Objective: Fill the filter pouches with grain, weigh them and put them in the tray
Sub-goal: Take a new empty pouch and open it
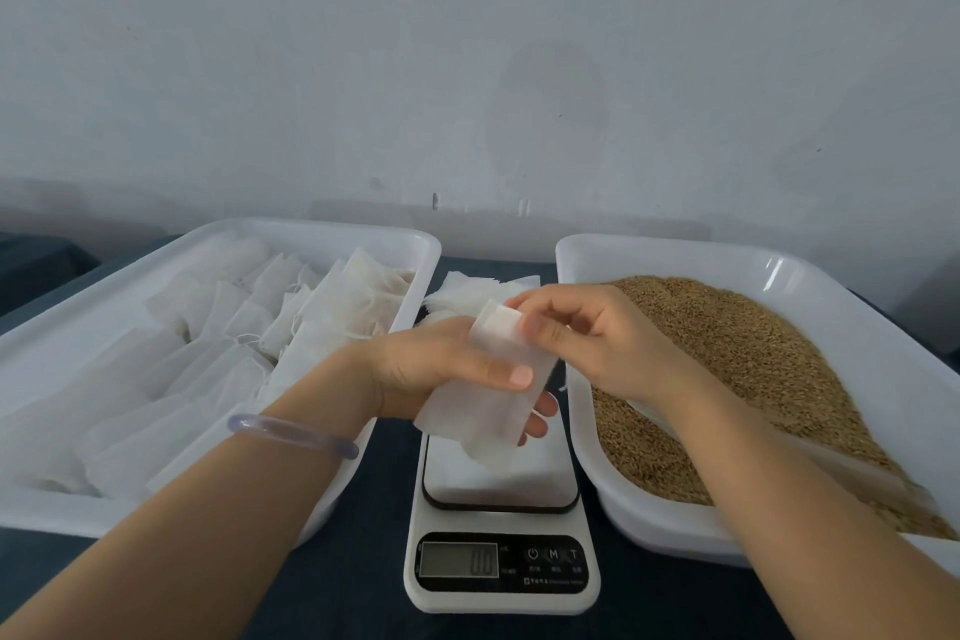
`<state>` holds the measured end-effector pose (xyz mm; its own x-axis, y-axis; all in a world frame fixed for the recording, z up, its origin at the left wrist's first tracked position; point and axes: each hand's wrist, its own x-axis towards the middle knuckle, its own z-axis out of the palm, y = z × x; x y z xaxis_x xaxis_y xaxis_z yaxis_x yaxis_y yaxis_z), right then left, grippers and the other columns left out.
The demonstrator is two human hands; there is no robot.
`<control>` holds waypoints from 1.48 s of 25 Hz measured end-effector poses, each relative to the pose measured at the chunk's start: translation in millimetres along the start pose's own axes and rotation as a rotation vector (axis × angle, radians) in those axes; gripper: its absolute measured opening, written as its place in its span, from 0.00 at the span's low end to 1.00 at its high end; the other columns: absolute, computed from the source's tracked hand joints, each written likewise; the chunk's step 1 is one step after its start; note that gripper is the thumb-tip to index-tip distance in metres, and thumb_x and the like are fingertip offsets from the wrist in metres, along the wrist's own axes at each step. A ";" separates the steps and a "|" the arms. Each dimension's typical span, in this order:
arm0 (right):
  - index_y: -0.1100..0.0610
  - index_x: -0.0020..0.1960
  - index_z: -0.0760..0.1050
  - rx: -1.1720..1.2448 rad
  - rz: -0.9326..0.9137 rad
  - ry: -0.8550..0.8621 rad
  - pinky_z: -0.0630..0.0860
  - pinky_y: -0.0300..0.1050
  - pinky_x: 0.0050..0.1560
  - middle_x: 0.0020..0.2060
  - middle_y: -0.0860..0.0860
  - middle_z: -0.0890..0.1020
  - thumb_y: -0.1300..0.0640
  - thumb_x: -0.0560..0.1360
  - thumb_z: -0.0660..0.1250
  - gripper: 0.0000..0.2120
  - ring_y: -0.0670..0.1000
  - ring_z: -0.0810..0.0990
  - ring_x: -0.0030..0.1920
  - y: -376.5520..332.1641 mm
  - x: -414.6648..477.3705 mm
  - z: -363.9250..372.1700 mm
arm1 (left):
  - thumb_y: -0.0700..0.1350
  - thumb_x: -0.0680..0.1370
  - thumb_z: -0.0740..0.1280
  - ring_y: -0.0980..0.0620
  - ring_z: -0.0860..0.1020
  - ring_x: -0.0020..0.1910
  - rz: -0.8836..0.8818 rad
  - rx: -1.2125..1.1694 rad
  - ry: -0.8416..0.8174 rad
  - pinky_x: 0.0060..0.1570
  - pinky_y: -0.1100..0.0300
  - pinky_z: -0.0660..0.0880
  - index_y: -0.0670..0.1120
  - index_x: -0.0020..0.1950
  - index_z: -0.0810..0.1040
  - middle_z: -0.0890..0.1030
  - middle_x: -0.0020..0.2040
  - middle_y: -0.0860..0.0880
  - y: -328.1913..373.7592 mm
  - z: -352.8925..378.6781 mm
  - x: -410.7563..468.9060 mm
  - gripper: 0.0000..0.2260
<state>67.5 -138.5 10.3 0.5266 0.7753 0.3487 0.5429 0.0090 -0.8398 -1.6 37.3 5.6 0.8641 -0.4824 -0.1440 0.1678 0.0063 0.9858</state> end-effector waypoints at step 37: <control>0.45 0.46 0.74 -0.934 0.931 -0.185 0.72 0.36 0.47 0.46 0.43 0.77 0.50 0.71 0.72 0.08 0.42 0.76 0.47 38.3 -124.9 -141.5 | 0.39 0.68 0.68 0.44 0.80 0.35 0.007 0.046 0.231 0.36 0.53 0.79 0.43 0.59 0.72 0.83 0.47 0.39 -2.0 -4.7 0.0 0.20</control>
<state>115.1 -324.3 -6.5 0.8879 0.3306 -0.3198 0.3125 -0.9438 -0.1080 0.3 41.4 3.2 0.9517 -0.2692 -0.1475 0.1439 -0.0330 0.9890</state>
